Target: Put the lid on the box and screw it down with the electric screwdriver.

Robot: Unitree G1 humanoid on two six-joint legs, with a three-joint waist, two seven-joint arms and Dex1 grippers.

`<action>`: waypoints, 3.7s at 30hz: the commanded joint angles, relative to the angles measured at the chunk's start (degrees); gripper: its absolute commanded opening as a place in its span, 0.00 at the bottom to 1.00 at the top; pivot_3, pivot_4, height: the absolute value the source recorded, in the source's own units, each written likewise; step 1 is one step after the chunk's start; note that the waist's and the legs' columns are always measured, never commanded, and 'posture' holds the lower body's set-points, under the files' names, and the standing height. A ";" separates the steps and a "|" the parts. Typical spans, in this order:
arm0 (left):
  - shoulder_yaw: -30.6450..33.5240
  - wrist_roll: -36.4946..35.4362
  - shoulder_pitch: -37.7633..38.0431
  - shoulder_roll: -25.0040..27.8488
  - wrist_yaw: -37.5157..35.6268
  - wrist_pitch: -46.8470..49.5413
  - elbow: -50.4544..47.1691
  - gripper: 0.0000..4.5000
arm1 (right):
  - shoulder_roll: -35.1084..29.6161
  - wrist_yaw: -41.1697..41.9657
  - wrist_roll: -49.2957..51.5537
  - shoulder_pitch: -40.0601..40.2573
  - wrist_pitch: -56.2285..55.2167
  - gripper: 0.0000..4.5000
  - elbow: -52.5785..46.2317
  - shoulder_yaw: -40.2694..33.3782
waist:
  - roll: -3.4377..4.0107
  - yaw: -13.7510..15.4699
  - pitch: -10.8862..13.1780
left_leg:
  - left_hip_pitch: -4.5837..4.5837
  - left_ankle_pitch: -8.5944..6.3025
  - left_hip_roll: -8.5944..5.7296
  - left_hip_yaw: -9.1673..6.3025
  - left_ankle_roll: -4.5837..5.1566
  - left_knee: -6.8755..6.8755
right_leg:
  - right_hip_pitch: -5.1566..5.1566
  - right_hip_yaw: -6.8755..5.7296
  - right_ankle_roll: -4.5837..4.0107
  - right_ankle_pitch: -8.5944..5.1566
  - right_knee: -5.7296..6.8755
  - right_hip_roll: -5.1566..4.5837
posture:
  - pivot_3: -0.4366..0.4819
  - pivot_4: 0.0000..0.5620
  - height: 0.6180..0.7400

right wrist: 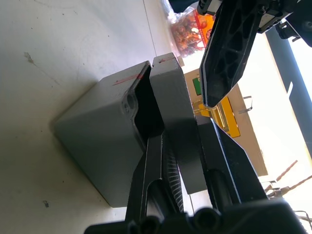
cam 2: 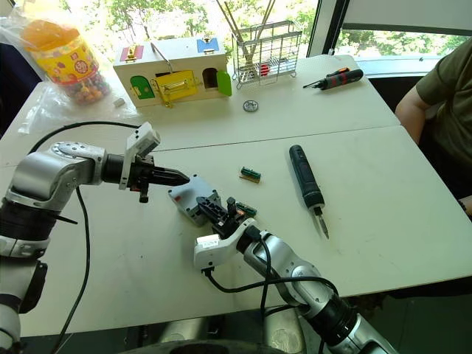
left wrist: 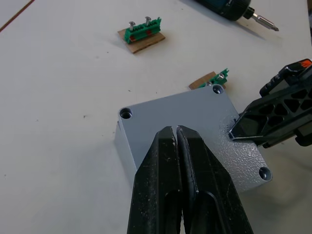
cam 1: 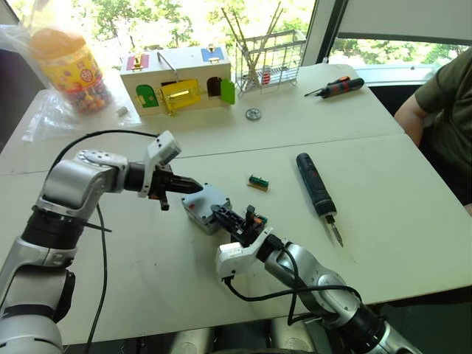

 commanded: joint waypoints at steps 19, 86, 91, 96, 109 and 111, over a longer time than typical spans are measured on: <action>-2.29 5.00 3.17 -1.44 -1.01 -6.42 -1.31 0.01 | -0.35 -0.59 -3.47 4.07 -0.59 0.02 -0.53 -0.21 | -0.24 1.54 -0.48 | 0.90 -0.06 0.00 0.00 0.08 -0.20 | 0.74 0.02 0.00 -0.03 -0.26 0.01 | 0.48 0.27 1.00; -7.80 13.33 11.47 -2.11 5.09 -9.37 -3.06 0.00 | -4.99 -4.19 2.63 4.36 -6.59 0.91 -0.48 -6.18 | -0.27 1.75 -1.28 | 1.73 -0.27 0.07 -0.04 0.41 -0.40 | 1.63 0.09 0.09 -0.32 -0.55 0.08 | 0.48 0.27 1.00; -7.84 14.01 11.93 -2.64 6.14 -9.65 -3.03 0.00 | -5.16 -3.05 3.38 4.22 -7.51 0.91 -1.52 -6.40 | -0.13 1.70 -1.40 | 2.14 -0.37 0.07 -0.08 0.56 -0.61 | 2.10 0.07 0.12 -0.41 -0.88 0.07 | 0.48 0.27 1.00; -7.88 14.39 12.61 -2.49 6.42 -9.74 -3.62 0.00 | -5.44 -0.80 4.77 2.93 -9.19 0.91 -1.73 -6.04 | -0.06 1.67 -1.63 | 2.17 -0.36 0.07 -0.08 0.54 -0.78 | 2.11 0.08 0.13 -0.41 -1.00 0.06 | 0.48 0.27 1.00; -8.23 15.42 12.96 -2.77 7.37 -9.97 -3.93 0.00 | -8.43 13.39 12.03 2.78 -10.80 0.91 -6.37 -7.28 | 0.07 1.61 -1.81 | 2.31 -0.34 0.08 -0.11 0.52 -1.10 | 2.15 0.08 0.13 -0.42 -1.18 0.06 | 0.48 0.27 1.00; -8.27 15.50 12.87 -2.95 7.48 -9.99 -3.79 0.00 | -8.17 13.73 12.23 2.73 -10.56 0.91 -6.62 -7.72 | 0.08 1.63 -1.81 | 2.32 -0.34 0.08 -0.12 0.52 -1.11 | 2.15 0.08 0.13 -0.42 -1.17 0.06 | 0.48 0.27 1.00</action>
